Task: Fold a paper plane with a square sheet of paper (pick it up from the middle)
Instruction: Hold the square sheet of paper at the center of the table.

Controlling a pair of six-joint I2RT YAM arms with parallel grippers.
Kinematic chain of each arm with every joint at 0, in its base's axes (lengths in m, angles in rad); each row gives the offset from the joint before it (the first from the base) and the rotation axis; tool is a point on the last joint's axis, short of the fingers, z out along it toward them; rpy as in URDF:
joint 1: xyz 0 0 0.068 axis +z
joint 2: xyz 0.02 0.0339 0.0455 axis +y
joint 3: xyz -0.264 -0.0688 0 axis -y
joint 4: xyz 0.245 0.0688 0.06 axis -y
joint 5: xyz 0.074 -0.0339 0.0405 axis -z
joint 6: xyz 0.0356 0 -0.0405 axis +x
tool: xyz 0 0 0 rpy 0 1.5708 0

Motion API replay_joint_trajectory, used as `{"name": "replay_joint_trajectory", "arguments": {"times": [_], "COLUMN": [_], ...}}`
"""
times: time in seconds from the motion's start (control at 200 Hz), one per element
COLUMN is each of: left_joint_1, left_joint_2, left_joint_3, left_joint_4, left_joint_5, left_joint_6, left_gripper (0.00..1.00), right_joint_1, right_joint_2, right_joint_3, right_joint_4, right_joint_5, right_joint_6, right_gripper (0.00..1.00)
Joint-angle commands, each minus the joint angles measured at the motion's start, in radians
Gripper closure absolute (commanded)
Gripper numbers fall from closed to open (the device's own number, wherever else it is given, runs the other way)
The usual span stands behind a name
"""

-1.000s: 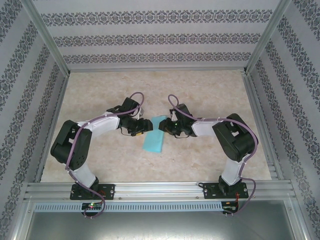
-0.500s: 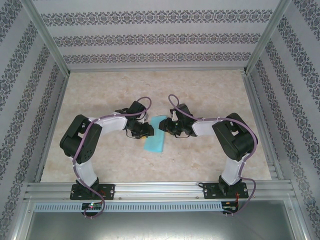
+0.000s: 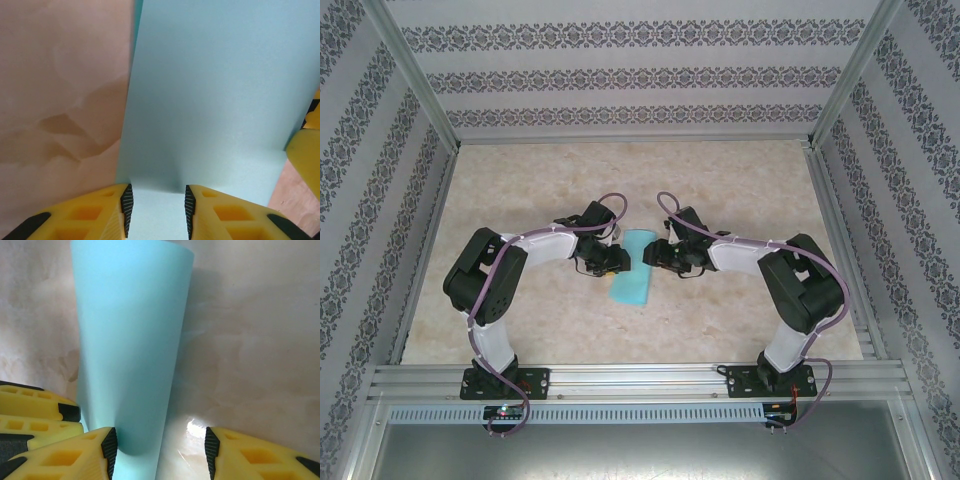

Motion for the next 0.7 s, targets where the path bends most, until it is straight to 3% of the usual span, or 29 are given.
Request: {"name": "replay_joint_trajectory", "arguments": {"times": [0.0, 0.35, 0.694], "left_joint_1": [-0.021, -0.023, -0.024], "left_joint_2": [0.012, -0.019, -0.063], "left_joint_3": [0.003, -0.015, -0.003], "left_joint_4": [-0.004, 0.012, -0.007], "left_joint_5": [0.001, 0.048, 0.056], "left_joint_6": [0.010, 0.006, 0.006], "left_gripper": [0.62, 0.61, 0.59], "right_joint_1": [0.024, 0.032, 0.037], "right_joint_2": [-0.016, 0.041, 0.049], "right_joint_3": [0.035, 0.065, 0.070], "right_joint_4": [-0.060, -0.080, -0.123], "right_joint_5": [0.046, 0.069, 0.108], "right_joint_6": [-0.042, -0.080, -0.142], "right_gripper": [0.48, 0.61, 0.66]}}
